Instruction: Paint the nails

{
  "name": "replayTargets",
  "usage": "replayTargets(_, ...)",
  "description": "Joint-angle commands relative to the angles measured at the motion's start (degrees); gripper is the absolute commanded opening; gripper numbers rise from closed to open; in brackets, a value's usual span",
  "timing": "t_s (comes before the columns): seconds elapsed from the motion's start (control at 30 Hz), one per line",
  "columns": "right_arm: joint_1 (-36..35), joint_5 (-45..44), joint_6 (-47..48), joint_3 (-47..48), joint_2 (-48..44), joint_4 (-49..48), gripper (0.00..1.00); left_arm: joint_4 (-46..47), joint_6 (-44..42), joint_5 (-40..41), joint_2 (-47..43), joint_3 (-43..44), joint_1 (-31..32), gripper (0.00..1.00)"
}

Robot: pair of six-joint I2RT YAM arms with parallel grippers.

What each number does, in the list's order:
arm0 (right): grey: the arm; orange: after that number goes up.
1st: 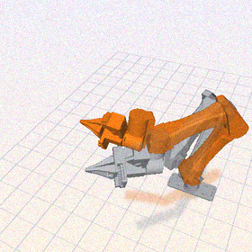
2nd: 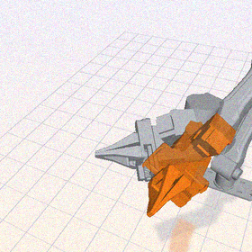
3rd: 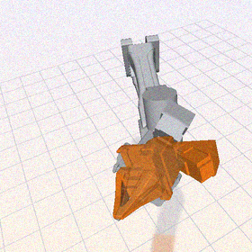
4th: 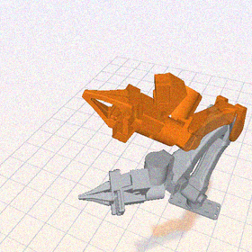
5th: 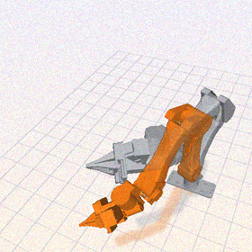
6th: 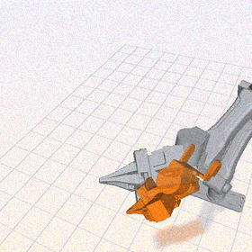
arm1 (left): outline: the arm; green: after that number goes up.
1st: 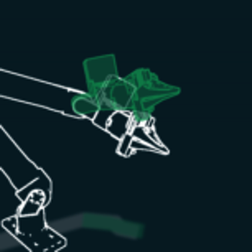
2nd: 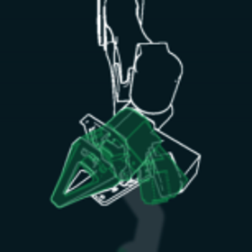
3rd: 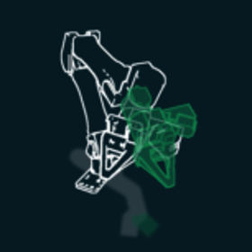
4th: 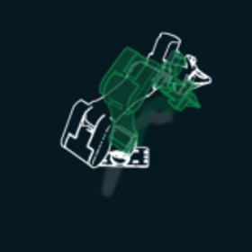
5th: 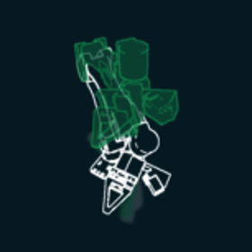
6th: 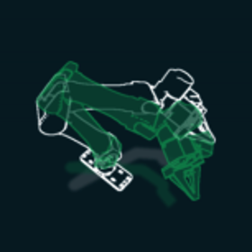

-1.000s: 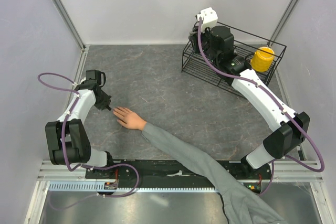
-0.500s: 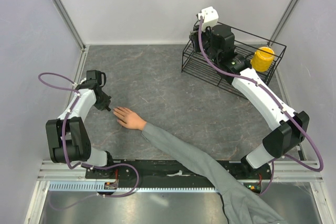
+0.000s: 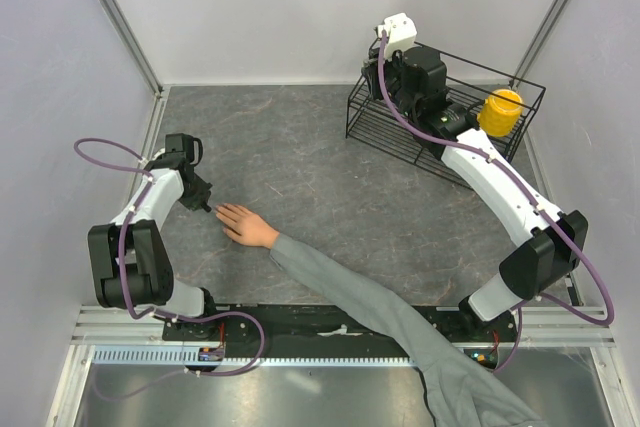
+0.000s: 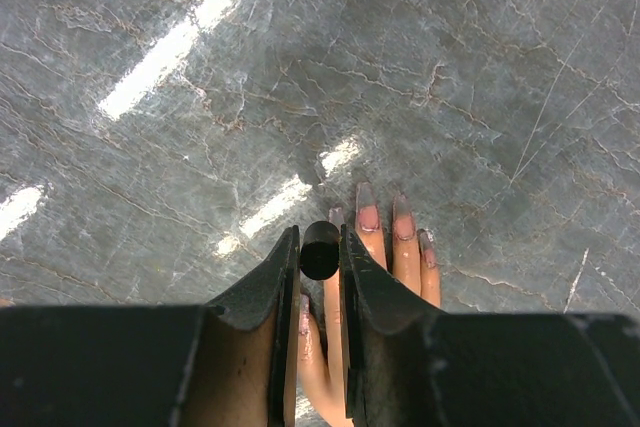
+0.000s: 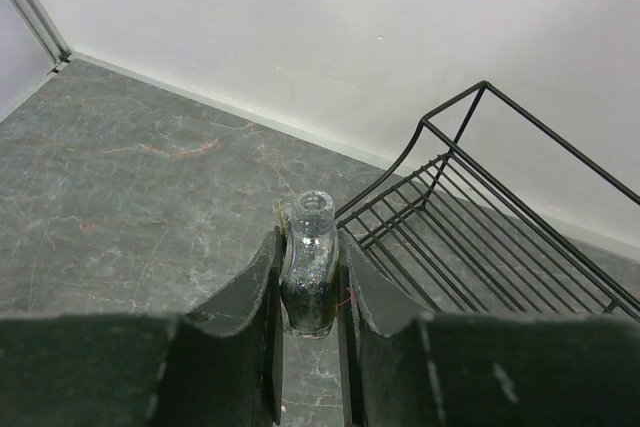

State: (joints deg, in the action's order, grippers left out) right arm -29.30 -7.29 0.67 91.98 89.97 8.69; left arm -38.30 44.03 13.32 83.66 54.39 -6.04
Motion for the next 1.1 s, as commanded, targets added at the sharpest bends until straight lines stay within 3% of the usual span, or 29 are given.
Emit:
replayTargets(0.0, 0.4, 1.0, -0.5, 2.8, 0.3, -1.8, 0.0, 1.9, 1.1, 2.4, 0.6, 2.4, -0.4, 0.02)
replayTargets(0.37, 0.7, 1.1, -2.1, 2.7, -0.1, -1.9, 0.0, 0.4, -0.3, 5.5, 1.0, 6.4, -0.4, 0.02)
replayTargets(0.67, 0.7, 2.1, -3.1, 0.0, -2.3, -1.8, 0.0, -10.3, 3.7, 1.8, 0.5, 6.5, -0.3, 0.02)
replayTargets(1.07, 0.7, 1.8, -2.8, -0.2, -3.0, -1.5, 0.0, -2.3, 3.5, -1.2, 0.0, 5.6, -0.2, 0.02)
